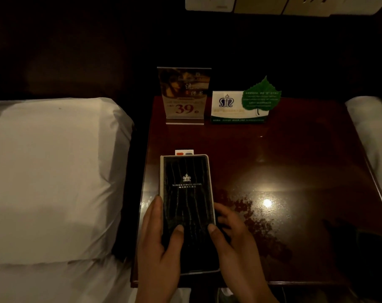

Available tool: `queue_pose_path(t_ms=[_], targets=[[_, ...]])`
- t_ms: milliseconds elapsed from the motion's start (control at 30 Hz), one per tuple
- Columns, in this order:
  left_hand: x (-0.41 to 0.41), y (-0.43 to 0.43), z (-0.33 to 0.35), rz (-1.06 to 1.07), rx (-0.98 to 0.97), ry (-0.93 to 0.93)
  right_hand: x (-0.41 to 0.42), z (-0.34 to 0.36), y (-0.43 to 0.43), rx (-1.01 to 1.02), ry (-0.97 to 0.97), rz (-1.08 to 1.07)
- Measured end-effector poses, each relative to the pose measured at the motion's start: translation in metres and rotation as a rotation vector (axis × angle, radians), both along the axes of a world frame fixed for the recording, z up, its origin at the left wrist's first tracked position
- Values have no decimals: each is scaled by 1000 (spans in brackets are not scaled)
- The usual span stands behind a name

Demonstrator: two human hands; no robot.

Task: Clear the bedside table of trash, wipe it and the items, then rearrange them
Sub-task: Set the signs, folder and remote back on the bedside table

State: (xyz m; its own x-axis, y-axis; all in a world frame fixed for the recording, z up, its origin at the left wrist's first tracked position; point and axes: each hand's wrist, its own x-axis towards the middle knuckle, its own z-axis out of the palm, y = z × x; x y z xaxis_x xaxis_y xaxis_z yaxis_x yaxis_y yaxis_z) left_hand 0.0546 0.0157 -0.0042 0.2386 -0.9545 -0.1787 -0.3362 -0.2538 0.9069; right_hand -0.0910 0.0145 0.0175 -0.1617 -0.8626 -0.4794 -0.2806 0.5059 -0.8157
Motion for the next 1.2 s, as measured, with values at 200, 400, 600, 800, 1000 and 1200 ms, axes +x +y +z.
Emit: queue_pose_path(t_ms=[200,400,600,800,1000,1200], targets=[[1,-2,1,-16,-11,-19,1,0,-2,-10,-13,-4],[3,10,1,-89,-88,-60,-10,-2,3,18,-53,-8],[-6,10,-2,-10,-108,-80,-7,-10,10,18,-58,1],[-7,8,-5,-9,-113,-89,-8,-17,13,-31,-68,-1],[1,13,-4,-55,-94,-30,-11,-13,11,-55,-50,2],[26,11,-2,-352,-10,-59,-8,-14,18,-86,-1,33]])
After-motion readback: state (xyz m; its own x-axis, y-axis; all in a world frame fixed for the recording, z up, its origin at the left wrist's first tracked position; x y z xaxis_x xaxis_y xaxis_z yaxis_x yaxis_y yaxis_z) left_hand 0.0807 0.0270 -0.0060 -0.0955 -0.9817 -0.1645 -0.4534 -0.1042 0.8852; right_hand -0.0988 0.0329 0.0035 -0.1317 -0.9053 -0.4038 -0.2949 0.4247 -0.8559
